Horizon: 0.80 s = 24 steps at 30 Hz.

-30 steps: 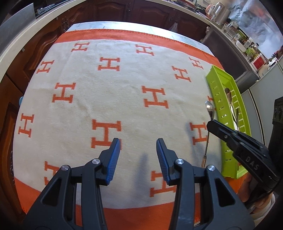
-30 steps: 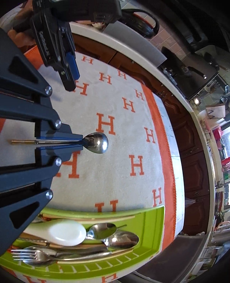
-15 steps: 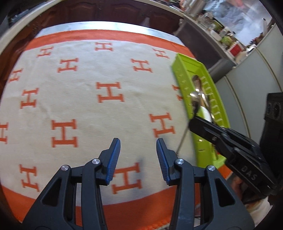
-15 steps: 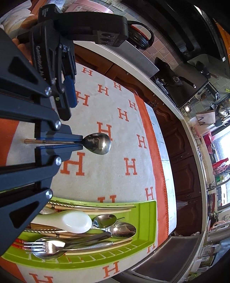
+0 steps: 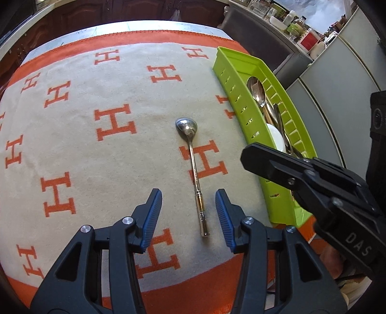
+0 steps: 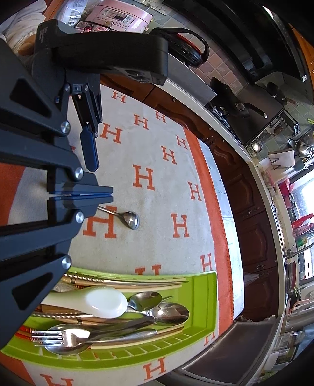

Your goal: Organize utensils

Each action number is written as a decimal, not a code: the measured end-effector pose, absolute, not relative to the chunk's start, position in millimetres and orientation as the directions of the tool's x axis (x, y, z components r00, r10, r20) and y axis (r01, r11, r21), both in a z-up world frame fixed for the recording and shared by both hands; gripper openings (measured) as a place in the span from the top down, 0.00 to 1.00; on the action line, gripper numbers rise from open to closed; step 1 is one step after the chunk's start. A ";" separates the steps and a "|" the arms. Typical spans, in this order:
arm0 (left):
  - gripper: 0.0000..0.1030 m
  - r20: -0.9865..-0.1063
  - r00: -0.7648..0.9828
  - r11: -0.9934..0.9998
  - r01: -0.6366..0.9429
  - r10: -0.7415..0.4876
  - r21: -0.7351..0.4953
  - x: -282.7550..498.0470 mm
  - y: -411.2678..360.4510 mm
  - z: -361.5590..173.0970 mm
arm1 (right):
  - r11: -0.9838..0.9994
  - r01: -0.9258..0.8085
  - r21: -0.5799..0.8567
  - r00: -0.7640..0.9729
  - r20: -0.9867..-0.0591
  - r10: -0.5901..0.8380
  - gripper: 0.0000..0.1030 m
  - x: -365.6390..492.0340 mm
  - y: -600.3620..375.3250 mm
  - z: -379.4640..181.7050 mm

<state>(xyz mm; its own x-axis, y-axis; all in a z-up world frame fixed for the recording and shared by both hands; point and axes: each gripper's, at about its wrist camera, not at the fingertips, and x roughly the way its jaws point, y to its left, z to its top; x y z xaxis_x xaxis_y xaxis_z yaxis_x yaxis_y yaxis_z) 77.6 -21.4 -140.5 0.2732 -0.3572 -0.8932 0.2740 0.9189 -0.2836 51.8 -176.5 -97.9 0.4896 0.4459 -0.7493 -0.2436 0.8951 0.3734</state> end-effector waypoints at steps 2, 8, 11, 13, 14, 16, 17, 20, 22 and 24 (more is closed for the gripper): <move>0.58 -0.896 0.279 0.922 0.275 -0.347 -0.271 79.8 -24.6 -141.5 | 0.896 -0.232 0.379 0.494 -0.748 0.444 1.00 52.7 -180.0 -98.4; 0.58 -0.904 0.279 0.934 0.247 -0.325 -0.259 92.4 -34.9 -145.7 | 0.897 -0.190 0.398 0.512 -0.740 0.437 1.00 50.0 -195.6 -98.7; 0.58 -0.900 0.268 0.932 0.217 -0.343 -0.290 106.9 -37.3 -146.9 | 0.896 -0.170 0.411 0.522 -0.733 0.436 1.00 47.4 -205.8 -98.2; 0.58 -0.896 0.262 0.929 0.194 -0.360 -0.316 116.6 -38.1 -148.2 | 0.894 -0.162 0.418 0.528 -0.729 0.437 1.00 45.4 -210.8 -97.1; 0.58 -0.891 0.253 0.923 0.176 -0.377 -0.341 123.3 -37.7 -150.1 | 0.893 -0.156 0.421 0.532 -0.726 0.435 1.00 44.4 -214.5 -96.8; 0.58 -0.884 0.224 0.911 0.143 -0.410 -0.387 133.5 -37.8 -156.3 | 0.892 -0.146 0.427 0.540 -0.721 0.434 1.00 42.5 -221.0 -96.5; 0.59 -0.882 0.196 0.903 0.113 -0.430 -0.415 140.1 -37.0 -162.6 | 0.892 -0.140 0.430 0.544 -0.720 0.432 1.00 41.8 -224.2 -96.5; 0.60 -0.868 0.202 0.890 0.075 -0.455 -0.449 152.2 -36.4 -165.6 | 0.889 -0.117 0.442 0.551 -0.716 0.428 1.00 40.3 -234.9 -97.7; 0.64 -0.867 0.190 0.886 0.055 -0.462 -0.460 160.0 -38.3 -168.6 | 0.888 -0.104 0.448 0.553 -0.716 0.426 1.00 40.2 -240.8 -99.8; 0.70 -0.872 0.183 0.889 0.039 -0.455 -0.456 164.3 -41.6 -170.0 | 0.887 -0.085 0.454 0.553 -0.719 0.421 1.00 40.6 -247.0 -102.6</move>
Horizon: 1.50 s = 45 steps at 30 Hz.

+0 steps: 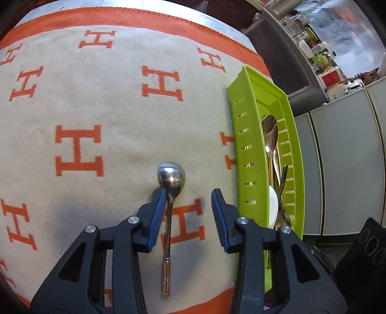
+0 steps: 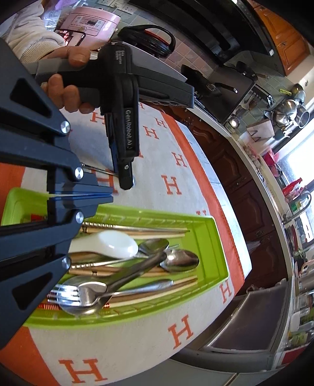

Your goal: Organize utensils

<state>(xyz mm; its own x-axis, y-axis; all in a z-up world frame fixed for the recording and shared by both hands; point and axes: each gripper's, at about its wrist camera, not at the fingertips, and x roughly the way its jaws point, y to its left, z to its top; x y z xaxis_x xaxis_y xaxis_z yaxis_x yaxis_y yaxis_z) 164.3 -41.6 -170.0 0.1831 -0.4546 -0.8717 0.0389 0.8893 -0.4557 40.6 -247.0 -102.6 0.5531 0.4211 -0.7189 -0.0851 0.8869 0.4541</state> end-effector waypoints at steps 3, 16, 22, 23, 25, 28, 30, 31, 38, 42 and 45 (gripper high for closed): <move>0.84 -0.885 0.171 0.898 0.009 -0.434 -0.439 172.6 -44.7 -173.6 | 0.883 -0.063 0.464 0.553 -0.721 0.418 1.00 40.6 -255.0 -106.9; 1.00 -0.924 0.297 0.968 0.140 -0.242 -0.209 156.1 -89.1 -155.1 | 0.883 -0.063 0.466 0.561 -0.715 0.417 1.00 37.5 -260.6 -108.3; 1.00 -0.919 0.331 0.969 0.192 -0.215 -0.158 147.6 -101.4 -157.1 | 0.879 -0.054 0.473 0.560 -0.714 0.419 1.00 33.9 -263.5 -109.3; 1.00 -0.918 0.334 0.968 0.195 -0.215 -0.156 145.9 -101.0 -156.6 | 0.878 -0.052 0.475 0.559 -0.715 0.420 1.00 33.8 -264.3 -110.0; 1.00 -0.914 0.338 0.965 0.206 -0.224 -0.160 146.9 -103.2 -157.0 | 0.877 -0.048 0.478 0.557 -0.716 0.421 1.00 33.8 -264.9 -110.3; 1.00 -0.905 0.348 0.959 0.227 -0.244 -0.171 143.2 -105.6 -157.5 | 0.875 -0.045 0.481 0.558 -0.714 0.422 1.00 33.2 -266.1 -110.1; 0.96 -0.911 0.321 0.954 0.235 -0.258 -0.188 141.4 -109.4 -164.8 | 0.875 -0.045 0.482 0.560 -0.714 0.421 1.00 32.3 -266.9 -109.8; 0.96 -0.908 0.334 0.957 0.227 -0.252 -0.182 141.2 -111.0 -166.9 | 0.875 -0.045 0.482 0.560 -0.714 0.421 1.00 32.3 -267.0 -109.9; 0.98 -0.914 0.333 0.966 0.186 -0.234 -0.180 138.9 -105.4 -164.7 | 0.875 -0.038 0.483 0.566 -0.711 0.417 1.00 28.5 -272.9 -108.1; 0.98 -0.904 0.337 0.961 0.175 -0.263 -0.214 131.4 -88.0 -155.7 | 0.870 -0.037 0.492 0.567 -0.707 0.423 1.00 27.0 -274.5 -108.3; 0.99 -0.890 0.355 0.955 0.177 -0.288 -0.238 122.0 -77.2 -140.5 | 0.869 -0.040 0.493 0.568 -0.704 0.426 1.00 26.2 -274.6 -107.7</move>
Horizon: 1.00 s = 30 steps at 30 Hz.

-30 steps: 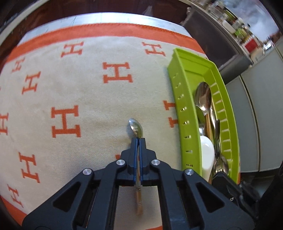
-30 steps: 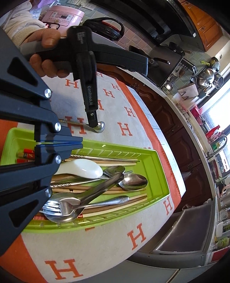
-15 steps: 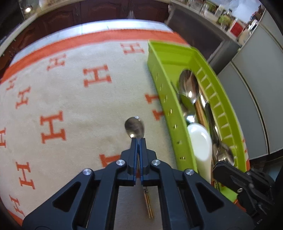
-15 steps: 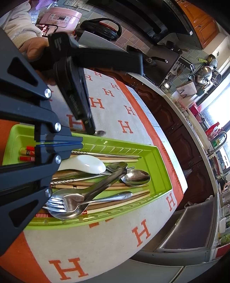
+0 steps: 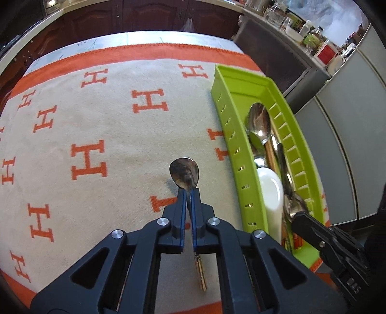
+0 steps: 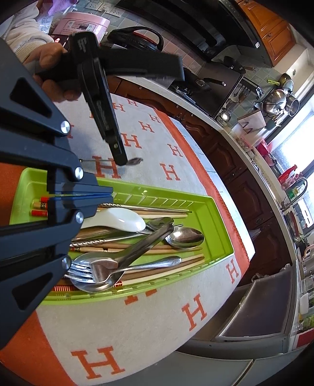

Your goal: Organize utensils

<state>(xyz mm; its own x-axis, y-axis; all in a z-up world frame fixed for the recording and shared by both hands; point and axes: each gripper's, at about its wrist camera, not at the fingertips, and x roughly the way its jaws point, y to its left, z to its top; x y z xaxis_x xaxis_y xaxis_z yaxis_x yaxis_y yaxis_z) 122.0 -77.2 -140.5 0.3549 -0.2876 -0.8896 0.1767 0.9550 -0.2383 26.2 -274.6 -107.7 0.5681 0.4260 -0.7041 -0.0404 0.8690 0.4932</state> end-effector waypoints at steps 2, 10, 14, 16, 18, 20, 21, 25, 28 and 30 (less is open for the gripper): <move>0.99 -0.873 0.367 0.945 0.185 -0.320 -0.268 115.1 -72.0 -126.6 | 0.868 -0.043 0.494 0.569 -0.702 0.428 1.00 25.9 -274.5 -106.9; 1.00 -0.796 0.433 0.900 0.304 -0.422 -0.312 87.0 -82.9 -73.2 | 0.868 -0.053 0.494 0.576 -0.694 0.431 1.00 24.3 -273.5 -102.7; 1.00 -0.805 0.436 0.903 0.334 -0.403 -0.271 85.1 -93.3 -69.8 | 0.869 -0.052 0.491 0.580 -0.694 0.427 1.00 22.3 -274.3 -100.7; 1.00 -0.829 0.404 0.908 0.322 -0.388 -0.268 91.3 -94.9 -80.7 | 0.869 -0.054 0.491 0.581 -0.693 0.427 1.00 21.2 -275.0 -99.8; 1.00 -0.850 0.370 0.912 0.311 -0.374 -0.266 97.6 -95.4 -93.4 | 0.869 -0.052 0.492 0.580 -0.693 0.427 1.00 20.8 -275.5 -99.9; 1.00 -0.871 0.322 0.914 0.296 -0.371 -0.279 105.3 -96.3 -109.6 | 0.867 -0.048 0.496 0.579 -0.693 0.429 1.00 19.8 -276.1 -99.7; 1.00 -0.879 0.299 0.914 0.281 -0.372 -0.292 109.7 -95.3 -119.5 | 0.867 -0.046 0.497 0.578 -0.694 0.429 1.00 19.4 -276.7 -100.0; 1.00 -0.899 0.227 0.917 0.238 -0.374 -0.321 121.7 -95.1 -148.3 | 0.866 -0.042 0.498 0.577 -0.696 0.428 1.00 19.5 -278.6 -101.1; 1.00 -0.901 0.201 0.912 0.230 -0.385 -0.339 125.5 -97.4 -158.5 | 0.866 -0.041 0.498 0.576 -0.696 0.428 1.00 19.7 -278.9 -101.5; 0.92 -0.901 0.198 0.912 0.231 -0.386 -0.340 128.6 -99.5 -162.1 | 0.866 -0.039 0.498 0.574 -0.698 0.427 1.00 20.4 -279.7 -103.3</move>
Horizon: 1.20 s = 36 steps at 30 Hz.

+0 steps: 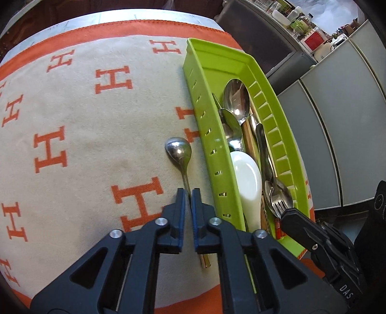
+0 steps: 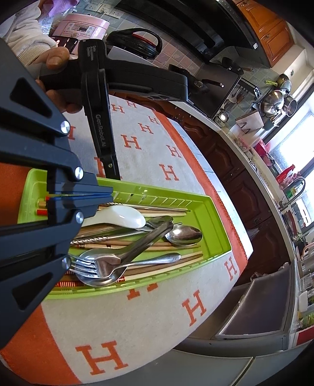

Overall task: Organize utensils
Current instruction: 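Carry the left tool's gold-handled spoon into the green tray and open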

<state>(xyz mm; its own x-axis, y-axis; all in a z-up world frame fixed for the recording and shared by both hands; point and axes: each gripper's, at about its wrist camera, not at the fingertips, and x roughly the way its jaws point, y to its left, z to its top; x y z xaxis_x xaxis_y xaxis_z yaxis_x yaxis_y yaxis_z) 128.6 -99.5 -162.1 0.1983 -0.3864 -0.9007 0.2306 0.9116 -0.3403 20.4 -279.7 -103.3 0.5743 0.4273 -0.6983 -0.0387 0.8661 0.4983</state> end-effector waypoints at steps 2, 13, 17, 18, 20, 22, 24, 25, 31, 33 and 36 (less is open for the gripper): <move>0.81 -0.902 0.211 0.917 0.221 -0.376 -0.331 131.9 -100.5 -165.7 | 0.866 -0.036 0.499 0.572 -0.700 0.427 1.00 20.8 -280.3 -104.3; 0.82 -0.882 0.334 0.931 0.270 -0.332 -0.248 149.4 -120.1 -170.6 | 0.869 -0.013 0.495 0.568 -0.712 0.414 1.00 21.6 -286.6 -110.0; 0.88 -0.880 0.344 0.931 0.274 -0.328 -0.240 150.5 -120.0 -169.0 | 0.869 -0.004 0.495 0.565 -0.716 0.411 1.00 22.3 -287.6 -111.4; 0.92 -0.881 0.342 0.931 0.273 -0.328 -0.241 149.8 -118.9 -168.5 | 0.869 -0.004 0.494 0.564 -0.717 0.410 1.00 22.5 -287.4 -111.6; 1.00 -0.874 0.339 0.927 0.262 -0.349 -0.268 146.2 -111.3 -164.0 | 0.871 -0.006 0.492 0.563 -0.718 0.410 1.00 22.5 -286.5 -110.8; 1.00 -0.864 0.362 0.929 0.252 -0.349 -0.270 138.8 -100.2 -156.4 | 0.871 -0.010 0.491 0.565 -0.716 0.410 1.00 22.3 -285.4 -110.0; 1.00 -0.858 0.385 0.934 0.245 -0.341 -0.261 134.7 -91.0 -151.0 | 0.870 -0.012 0.493 0.562 -0.716 0.414 1.00 23.3 -284.8 -110.6; 1.00 -0.858 0.387 0.936 0.239 -0.336 -0.259 133.4 -87.7 -150.3 | 0.869 -0.011 0.495 0.560 -0.717 0.416 1.00 23.8 -284.1 -111.3; 1.00 -0.867 0.370 0.939 0.207 -0.335 -0.275 128.8 -71.8 -153.4 | 0.870 -0.026 0.493 0.560 -0.713 0.421 1.00 23.1 -277.6 -109.7; 1.00 -0.859 0.374 0.933 0.223 -0.349 -0.282 123.0 -69.5 -147.6 | 0.870 -0.028 0.492 0.563 -0.712 0.420 1.00 22.6 -277.4 -108.0; 1.00 -0.841 0.385 0.918 0.267 -0.380 -0.293 110.0 -68.3 -130.5 | 0.868 -0.025 0.496 0.569 -0.707 0.420 1.00 21.2 -279.1 -106.0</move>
<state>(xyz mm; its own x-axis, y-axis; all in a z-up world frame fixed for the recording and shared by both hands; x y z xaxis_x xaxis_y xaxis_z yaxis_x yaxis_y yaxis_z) 110.0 -68.3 -130.5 0.3852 -0.3798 -0.8411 0.2665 0.9183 -0.2926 21.2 -279.1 -106.0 0.5686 0.4203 -0.7071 -0.0254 0.8682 0.4956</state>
